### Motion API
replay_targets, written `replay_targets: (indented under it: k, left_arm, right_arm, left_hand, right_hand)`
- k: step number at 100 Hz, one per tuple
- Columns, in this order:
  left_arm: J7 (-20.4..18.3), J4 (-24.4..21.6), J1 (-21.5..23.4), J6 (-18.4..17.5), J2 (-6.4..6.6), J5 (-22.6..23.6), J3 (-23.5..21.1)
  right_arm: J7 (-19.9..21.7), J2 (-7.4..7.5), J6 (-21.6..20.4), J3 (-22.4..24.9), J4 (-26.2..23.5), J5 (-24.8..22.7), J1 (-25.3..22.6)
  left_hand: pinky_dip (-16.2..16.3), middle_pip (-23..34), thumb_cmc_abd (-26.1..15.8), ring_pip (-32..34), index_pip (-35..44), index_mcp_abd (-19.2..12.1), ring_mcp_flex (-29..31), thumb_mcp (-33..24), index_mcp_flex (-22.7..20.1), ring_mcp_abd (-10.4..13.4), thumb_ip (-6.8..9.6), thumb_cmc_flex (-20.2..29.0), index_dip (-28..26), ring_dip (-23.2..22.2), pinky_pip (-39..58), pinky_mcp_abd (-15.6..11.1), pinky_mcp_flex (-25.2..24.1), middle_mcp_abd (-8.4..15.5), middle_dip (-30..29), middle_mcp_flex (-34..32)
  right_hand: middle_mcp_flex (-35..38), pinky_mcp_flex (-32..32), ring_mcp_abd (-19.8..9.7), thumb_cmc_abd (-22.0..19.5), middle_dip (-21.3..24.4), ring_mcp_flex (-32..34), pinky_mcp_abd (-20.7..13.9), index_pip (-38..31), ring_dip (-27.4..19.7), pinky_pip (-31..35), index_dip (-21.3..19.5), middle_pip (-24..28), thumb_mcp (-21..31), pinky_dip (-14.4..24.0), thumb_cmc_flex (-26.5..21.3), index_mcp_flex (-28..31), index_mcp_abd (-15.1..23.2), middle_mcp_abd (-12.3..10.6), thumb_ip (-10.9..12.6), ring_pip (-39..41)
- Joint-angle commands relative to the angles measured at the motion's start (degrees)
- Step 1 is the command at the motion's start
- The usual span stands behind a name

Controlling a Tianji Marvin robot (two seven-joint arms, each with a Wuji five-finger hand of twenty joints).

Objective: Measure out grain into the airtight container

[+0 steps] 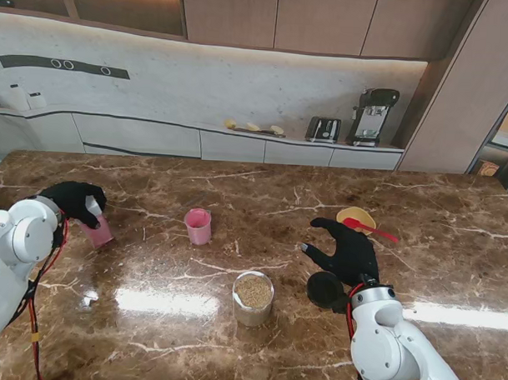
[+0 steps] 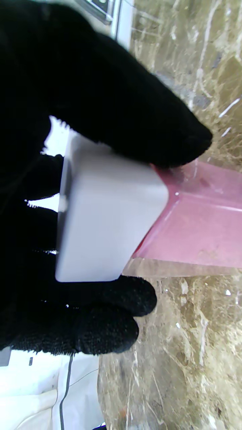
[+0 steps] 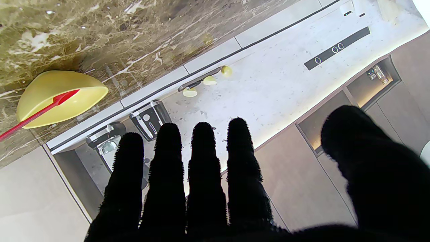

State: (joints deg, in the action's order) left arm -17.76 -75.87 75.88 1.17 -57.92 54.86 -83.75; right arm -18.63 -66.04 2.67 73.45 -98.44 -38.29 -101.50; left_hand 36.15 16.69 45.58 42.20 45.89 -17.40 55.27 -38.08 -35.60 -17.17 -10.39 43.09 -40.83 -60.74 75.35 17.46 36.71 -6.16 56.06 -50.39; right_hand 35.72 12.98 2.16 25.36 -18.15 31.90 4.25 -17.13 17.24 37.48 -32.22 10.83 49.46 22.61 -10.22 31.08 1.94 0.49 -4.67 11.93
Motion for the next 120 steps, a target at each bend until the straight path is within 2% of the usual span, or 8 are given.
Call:
replay_targets:
  k: [1,29,61,79,96,104,110,120]
  left_arm:
    - [0.5,-1.9,1.4,-0.3,-0.16,-0.4,-1.3]
    - [-0.4,-13.2,5.6,-3.4,-0.67,-3.6,-8.3]
    - [-10.5,-31.6,7.7,-4.0,-0.16,-12.0,-9.8]
    - [-15.2,-36.6,4.6,-4.1,0.45,-16.9,-5.7]
    - [-16.9,-38.1,0.5,-3.0,0.53,-20.0,1.6]
    - [-17.9,-39.5,-0.8,-1.0,0.54,-20.8,5.4]
    - [-18.4,-39.7,-2.2,-0.1,0.56,-21.5,8.4]
    - [-18.4,-39.4,-4.4,0.5,0.44,-22.3,13.2]
  right_arm:
    - [0.4,-0.24,0.3,-0.1,-0.2,0.1,-0.4]
    - [-0.2,-0.30,0.1,0.5,-1.8,-0.4,-1.0]
    - [0.2,-0.37,-0.5,1.0,-5.1,0.2,-1.7]
    - [2.8,-0.10,-0.1,1.2,-8.3,1.5,-2.7]
    - [6.1,0.41,-0.4,0.5,-10.4,2.2,-3.1]
    - [9.3,0.91,-0.3,0.1,-11.2,3.2,-3.1]
    - [11.2,1.17,-0.2,-0.2,-11.6,4.2,-2.9]
    - [13.0,1.31,0.0,-0.9,-11.9,6.6,-2.4]
  left_hand:
    - [-0.5,5.2,-5.1,1.3,10.4,4.3,3.7,-9.5,-7.3,6.2,2.02,10.7,-1.9,-0.4,-0.1,-1.8,1.9,4.1,1.9,-7.3]
    - [-0.1,4.8,-5.2,0.3,10.5,4.8,4.1,-9.2,-7.6,6.0,2.03,11.0,-1.4,-1.3,-0.6,-1.6,2.1,3.7,1.9,-7.5]
    - [0.8,4.2,-6.2,-0.7,10.1,5.0,3.7,-7.7,-7.1,6.1,2.26,11.8,-1.5,-2.6,-1.5,-1.4,1.6,3.7,2.5,-7.2]
    - [1.0,4.0,-6.7,-1.1,9.9,4.8,3.5,-7.1,-6.8,6.4,2.27,11.8,-1.7,-2.7,-1.8,-1.7,1.4,4.0,2.8,-6.9]
    - [1.4,4.1,-7.4,-1.2,9.7,4.6,3.5,-6.6,-6.2,6.4,2.20,11.6,-2.2,-2.5,-1.6,-2.2,1.4,4.3,3.0,-6.6]
    - [1.6,4.1,-7.4,-1.1,9.7,4.6,3.4,-6.6,-6.2,6.5,2.24,11.7,-2.4,-2.5,-1.6,-2.3,1.4,4.3,3.0,-6.5]
    - [1.6,4.1,-7.4,-1.1,9.6,4.5,3.3,-6.5,-6.1,6.5,2.27,11.7,-2.4,-2.5,-1.6,-2.4,1.3,4.3,3.1,-6.5]
    - [1.8,4.2,-7.6,-1.1,9.7,4.3,3.1,-6.5,-6.0,6.7,2.28,11.5,-2.6,-2.5,-1.8,-2.5,1.2,4.5,3.2,-6.3]
  right_hand:
    - [0.3,-0.1,0.0,0.6,-0.5,0.9,-0.8,0.5,1.5,0.6,-0.4,-0.1,1.4,1.3,-0.4,-0.8,0.8,0.0,1.7,0.3]
    - [0.6,0.4,-0.2,1.2,-0.5,1.4,-1.6,0.2,1.5,0.5,-0.5,0.1,1.5,1.0,-0.7,-0.4,0.0,0.2,1.6,0.5]
    - [-0.5,0.4,-0.1,5.1,-0.3,1.0,-1.7,0.7,1.2,0.6,-0.3,-0.1,0.5,0.5,-3.5,-2.1,-1.4,0.1,1.0,0.3]
    - [-2.2,0.6,1.5,6.8,0.0,1.2,0.5,2.6,1.3,1.5,0.0,-0.5,-2.9,0.9,-6.0,-6.2,-3.0,0.2,0.7,0.3]
    - [-7.0,1.0,2.9,7.0,0.9,0.5,1.4,7.2,1.0,1.0,1.3,-2.2,-10.6,0.9,-6.4,-12.7,-6.0,1.0,1.8,-1.0]
    - [-11.8,0.7,3.6,8.8,1.6,-1.2,1.7,9.5,0.6,0.5,1.9,-3.9,-11.4,0.6,-5.0,-17.4,-8.1,2.0,2.0,-1.8]
    - [-16.9,0.5,4.6,11.1,2.9,-3.1,2.3,12.2,-0.1,-0.1,1.3,-5.0,-8.6,0.2,-2.5,-21.5,-9.5,2.9,1.8,-2.5]
    - [-21.2,0.1,5.4,10.7,3.7,-5.3,2.8,14.7,-0.7,-0.8,1.0,-5.8,-8.8,-0.2,-1.1,-24.2,-11.2,3.8,0.6,-3.1]
